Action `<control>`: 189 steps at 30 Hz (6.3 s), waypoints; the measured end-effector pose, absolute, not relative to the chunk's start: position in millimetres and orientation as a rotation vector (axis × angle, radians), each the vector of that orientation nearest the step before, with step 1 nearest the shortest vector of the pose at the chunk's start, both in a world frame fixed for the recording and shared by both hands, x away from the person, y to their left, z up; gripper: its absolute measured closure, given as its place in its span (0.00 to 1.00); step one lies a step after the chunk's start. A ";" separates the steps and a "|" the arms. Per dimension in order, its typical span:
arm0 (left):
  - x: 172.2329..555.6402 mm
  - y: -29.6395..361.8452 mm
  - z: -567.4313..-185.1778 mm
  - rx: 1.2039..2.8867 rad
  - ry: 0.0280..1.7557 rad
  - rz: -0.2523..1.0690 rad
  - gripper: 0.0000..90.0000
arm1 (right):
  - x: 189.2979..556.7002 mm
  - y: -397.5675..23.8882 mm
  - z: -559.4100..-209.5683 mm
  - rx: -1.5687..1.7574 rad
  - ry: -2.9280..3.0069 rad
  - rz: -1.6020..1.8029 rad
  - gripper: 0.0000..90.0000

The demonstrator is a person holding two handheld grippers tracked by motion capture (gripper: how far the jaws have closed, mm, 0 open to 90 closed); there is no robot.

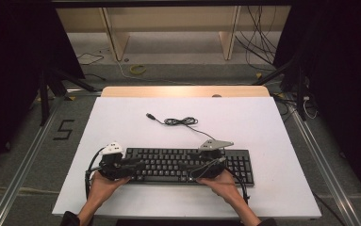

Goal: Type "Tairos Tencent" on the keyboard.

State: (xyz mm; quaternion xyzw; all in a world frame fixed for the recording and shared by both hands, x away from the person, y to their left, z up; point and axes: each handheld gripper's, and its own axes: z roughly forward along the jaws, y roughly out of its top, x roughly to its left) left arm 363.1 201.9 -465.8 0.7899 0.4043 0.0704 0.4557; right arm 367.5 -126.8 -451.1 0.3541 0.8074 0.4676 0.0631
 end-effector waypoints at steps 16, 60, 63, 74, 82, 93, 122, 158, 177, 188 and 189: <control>369.4 199.3 -470.8 2.004 1.000 0.180 0.99 | 360.0 -133.0 -450.0 1.047 2.414 1.450 0.41; 380.3 195.9 -482.8 2.055 1.060 0.103 0.99 | 346.6 -143.4 -452.0 1.019 2.428 1.437 0.39; 380.1 195.5 -482.4 2.058 1.057 0.109 0.99 | 346.7 -144.0 -452.0 1.022 2.425 1.437 0.39; 375.5 198.7 -475.6 2.004 1.039 0.127 0.90 | 347.9 -146.3 -451.5 1.034 2.409 1.446 0.39; 373.8 199.9 -473.1 1.960 1.020 0.104 0.72 | 348.3 -146.6 -451.6 1.039 2.403 1.447 0.39; 372.6 200.8 -471.2 1.907 1.013 0.085 0.46 | 348.6 -145.1 -452.3 1.045 2.401 1.449 0.39; 362.3 207.3 -458.3 1.812 1.003 0.130 0.31 | 351.4 -119.9 -444.2 1.026 2.426 1.504 0.45; 344.5 210.9 -457.7 1.807 0.992 0.167 0.31 | 351.6 -71.6 -466.1 0.926 2.598 1.348 1.00; 343.1 212.4 -459.2 1.822 0.996 0.175 0.31 | 353.6 -63.2 -477.2 0.911 2.630 1.271 1.00; 343.4 212.0 -459.7 1.824 0.998 0.173 0.31 | 354.7 -61.8 -483.8 0.909 2.652 1.219 1.00; 343.4 211.9 -459.7 1.824 0.998 0.173 0.31 | 354.5 -62.0 -484.6 0.917 2.648 1.231 1.00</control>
